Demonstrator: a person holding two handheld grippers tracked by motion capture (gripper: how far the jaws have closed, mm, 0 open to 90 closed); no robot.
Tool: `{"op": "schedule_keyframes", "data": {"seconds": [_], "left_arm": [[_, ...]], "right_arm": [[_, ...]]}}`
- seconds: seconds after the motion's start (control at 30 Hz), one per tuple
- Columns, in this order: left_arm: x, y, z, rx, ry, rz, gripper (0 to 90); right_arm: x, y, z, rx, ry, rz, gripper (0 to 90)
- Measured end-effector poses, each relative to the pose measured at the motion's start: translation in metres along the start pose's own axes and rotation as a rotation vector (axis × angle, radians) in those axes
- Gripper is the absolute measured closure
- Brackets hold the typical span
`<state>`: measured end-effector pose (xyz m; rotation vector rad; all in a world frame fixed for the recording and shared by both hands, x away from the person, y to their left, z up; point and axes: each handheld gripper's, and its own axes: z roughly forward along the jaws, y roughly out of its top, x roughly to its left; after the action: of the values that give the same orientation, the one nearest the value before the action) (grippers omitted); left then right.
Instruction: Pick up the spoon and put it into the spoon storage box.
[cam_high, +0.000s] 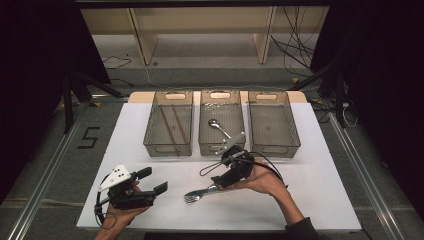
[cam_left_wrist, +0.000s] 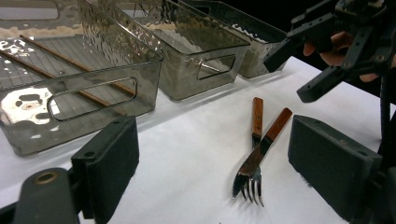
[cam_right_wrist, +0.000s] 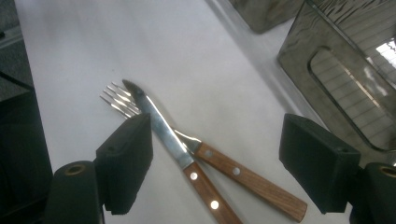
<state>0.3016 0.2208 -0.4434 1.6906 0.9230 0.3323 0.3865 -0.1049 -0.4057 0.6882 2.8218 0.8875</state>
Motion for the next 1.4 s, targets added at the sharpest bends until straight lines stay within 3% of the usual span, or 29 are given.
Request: {"op": "schedule_keyframes", "data": {"seconds": [0.77,1.17,1.4], "left_arm": [[-0.002,0.002,0.005,0.011,-0.010,0.004,15.9],[-0.001,0.001,0.003,0.005,-0.012,-0.003,15.9],[-0.001,0.000,0.000,0.000,-0.009,-0.003,15.9]], "right_arm": [[0.006,-0.018,0.019,0.144,-0.016,-0.072,26.0],[0.011,-0.021,0.030,0.232,-0.043,-0.110,27.4],[0.009,-0.021,0.034,0.256,-0.052,-0.132,28.1]]}}
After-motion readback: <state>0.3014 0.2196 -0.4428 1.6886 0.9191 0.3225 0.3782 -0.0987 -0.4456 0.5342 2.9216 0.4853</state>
